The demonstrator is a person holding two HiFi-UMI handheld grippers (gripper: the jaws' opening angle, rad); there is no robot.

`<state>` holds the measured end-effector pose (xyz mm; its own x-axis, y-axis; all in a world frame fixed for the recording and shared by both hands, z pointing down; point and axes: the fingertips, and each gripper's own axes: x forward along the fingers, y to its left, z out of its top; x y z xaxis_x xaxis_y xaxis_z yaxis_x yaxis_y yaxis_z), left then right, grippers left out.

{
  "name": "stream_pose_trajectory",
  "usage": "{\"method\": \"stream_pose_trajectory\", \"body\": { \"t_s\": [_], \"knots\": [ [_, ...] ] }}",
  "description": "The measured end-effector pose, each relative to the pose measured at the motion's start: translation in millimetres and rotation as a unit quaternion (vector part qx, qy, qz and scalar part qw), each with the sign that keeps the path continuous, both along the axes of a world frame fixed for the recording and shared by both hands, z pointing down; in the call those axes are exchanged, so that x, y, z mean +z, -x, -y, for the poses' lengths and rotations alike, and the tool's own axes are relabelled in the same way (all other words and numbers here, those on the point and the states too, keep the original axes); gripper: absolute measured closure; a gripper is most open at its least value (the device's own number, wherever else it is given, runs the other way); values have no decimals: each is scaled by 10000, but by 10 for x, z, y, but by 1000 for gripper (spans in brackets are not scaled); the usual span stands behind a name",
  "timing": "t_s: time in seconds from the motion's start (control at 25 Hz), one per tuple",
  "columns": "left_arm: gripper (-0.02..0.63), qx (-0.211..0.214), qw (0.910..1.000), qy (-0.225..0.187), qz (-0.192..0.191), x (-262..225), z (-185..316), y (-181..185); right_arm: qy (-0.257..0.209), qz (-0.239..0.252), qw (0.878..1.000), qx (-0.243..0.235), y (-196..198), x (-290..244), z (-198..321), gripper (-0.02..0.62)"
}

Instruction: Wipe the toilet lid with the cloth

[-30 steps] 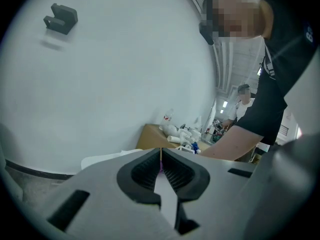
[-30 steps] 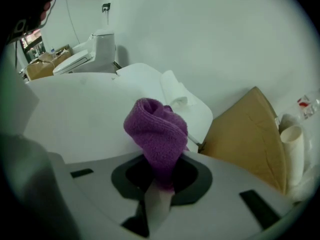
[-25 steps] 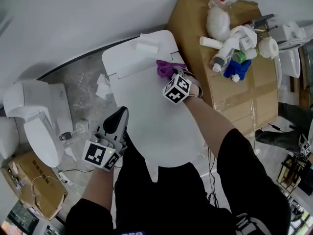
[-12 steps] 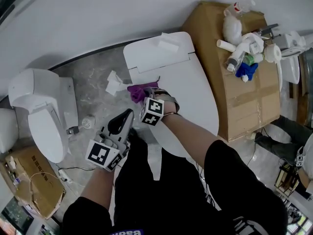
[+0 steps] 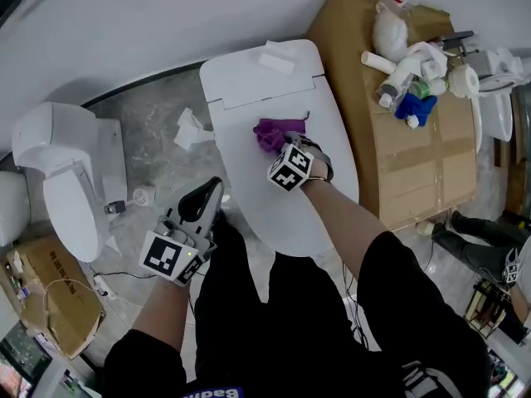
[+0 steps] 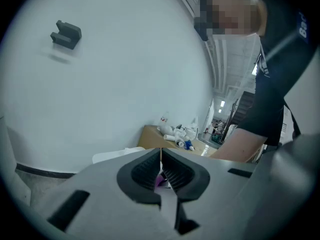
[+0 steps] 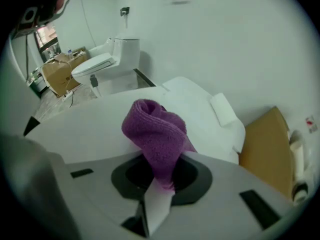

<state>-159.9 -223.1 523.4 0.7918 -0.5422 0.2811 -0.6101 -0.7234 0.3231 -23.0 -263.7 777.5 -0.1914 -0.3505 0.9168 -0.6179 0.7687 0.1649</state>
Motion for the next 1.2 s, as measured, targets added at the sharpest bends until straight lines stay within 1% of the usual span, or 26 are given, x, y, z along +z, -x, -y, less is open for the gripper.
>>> {"method": "stream_pose_trajectory", "body": {
  "t_s": [0.12, 0.24, 0.32, 0.44, 0.56, 0.64, 0.72, 0.92, 1.04, 1.12, 1.2],
  "knots": [
    [580, -231, 9997, 64, -65, -57, -115, -248, 42, 28, 9987, 512, -615, -4, -68, 529],
    [581, -476, 9985, 207, -181, -80, -319, -473, 16, 25, 9971, 765, -1055, -8, -183, 529],
    [580, -471, 9984, 283, -167, -68, -479, -615, 3, 55, 9962, 867, -1214, -3, -256, 529],
    [580, -343, 9990, 248, -113, -79, -648, -761, -35, 64, 9949, 1008, -1343, 12, -319, 529],
    [581, -326, 9993, 154, -133, -88, -709, -714, -127, 59, 9941, 1075, -1307, -15, -346, 529],
    [581, -379, 9991, 129, -153, -68, -745, -590, -182, 129, 9948, 996, -1128, -64, -376, 529],
    [581, -454, 9988, 114, -170, -57, -807, -420, -214, 181, 9966, 770, -832, -104, -444, 529],
    [580, -620, 9978, 66, -234, -92, -1041, 111, -245, 235, 9994, 104, 127, -171, -703, 529],
    [581, -641, 9977, 65, -223, -75, -1232, 425, -220, 242, 9989, -347, 707, -176, -906, 529],
    [581, -618, 9978, 55, -214, -46, -1352, 598, -171, 252, 9978, -590, 1037, -162, -1031, 529],
    [580, -605, 9980, 53, -200, -13, -1448, 723, -56, 300, 9972, -685, 1265, -129, -1146, 529]
  ]
}}
